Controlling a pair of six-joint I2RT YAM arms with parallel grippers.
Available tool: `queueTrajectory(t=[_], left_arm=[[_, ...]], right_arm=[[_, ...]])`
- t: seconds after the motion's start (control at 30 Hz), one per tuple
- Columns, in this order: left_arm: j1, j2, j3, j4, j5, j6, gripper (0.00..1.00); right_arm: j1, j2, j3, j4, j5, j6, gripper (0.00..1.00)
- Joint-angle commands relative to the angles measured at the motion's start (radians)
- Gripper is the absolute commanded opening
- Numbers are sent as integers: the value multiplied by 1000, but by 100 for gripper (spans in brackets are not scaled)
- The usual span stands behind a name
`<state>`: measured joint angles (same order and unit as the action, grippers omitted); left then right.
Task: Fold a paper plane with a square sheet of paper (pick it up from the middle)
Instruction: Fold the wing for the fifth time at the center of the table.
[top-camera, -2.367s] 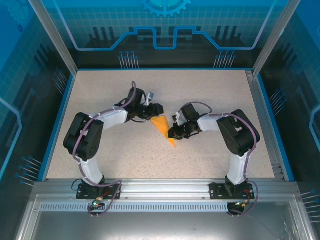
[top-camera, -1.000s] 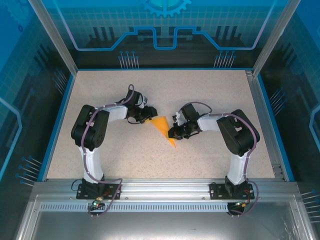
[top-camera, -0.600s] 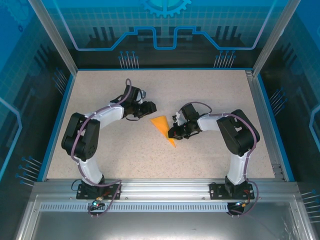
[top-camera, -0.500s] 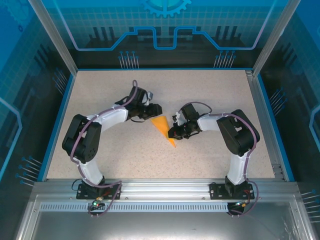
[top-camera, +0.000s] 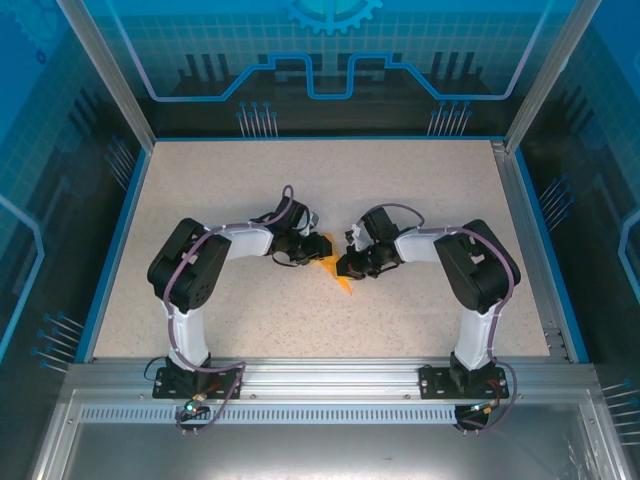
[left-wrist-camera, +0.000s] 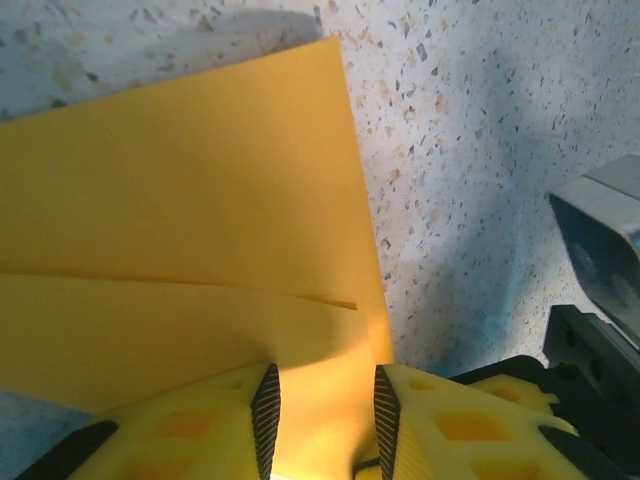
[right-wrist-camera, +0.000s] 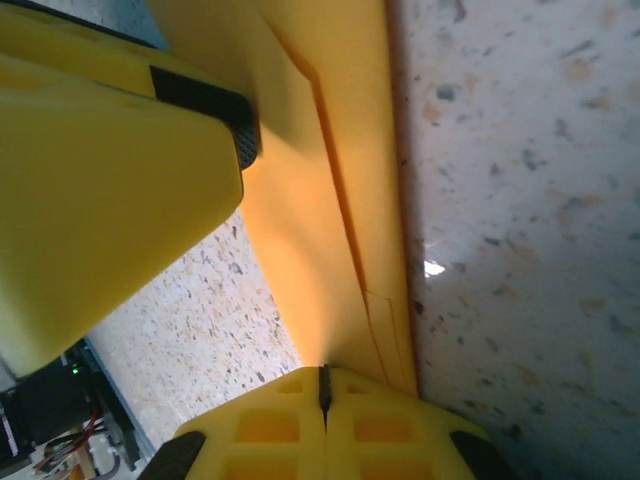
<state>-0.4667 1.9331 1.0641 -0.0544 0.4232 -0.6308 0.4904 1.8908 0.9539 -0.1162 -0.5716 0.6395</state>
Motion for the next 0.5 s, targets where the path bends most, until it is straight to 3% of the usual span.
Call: queueTrajectory(t=[0.0,0.3,0.47], left_arm=[[1,44,-19,-26,-39,-9,33],[0,44,-40,-3,-35,-27,33],[1,40,-33,-13,-38,-14,34]], right_arm=[[5,-46,1,-95,59,-6,5],[75,9,68,-51,42,30,6],[77,35,54,-84,122,21,6]])
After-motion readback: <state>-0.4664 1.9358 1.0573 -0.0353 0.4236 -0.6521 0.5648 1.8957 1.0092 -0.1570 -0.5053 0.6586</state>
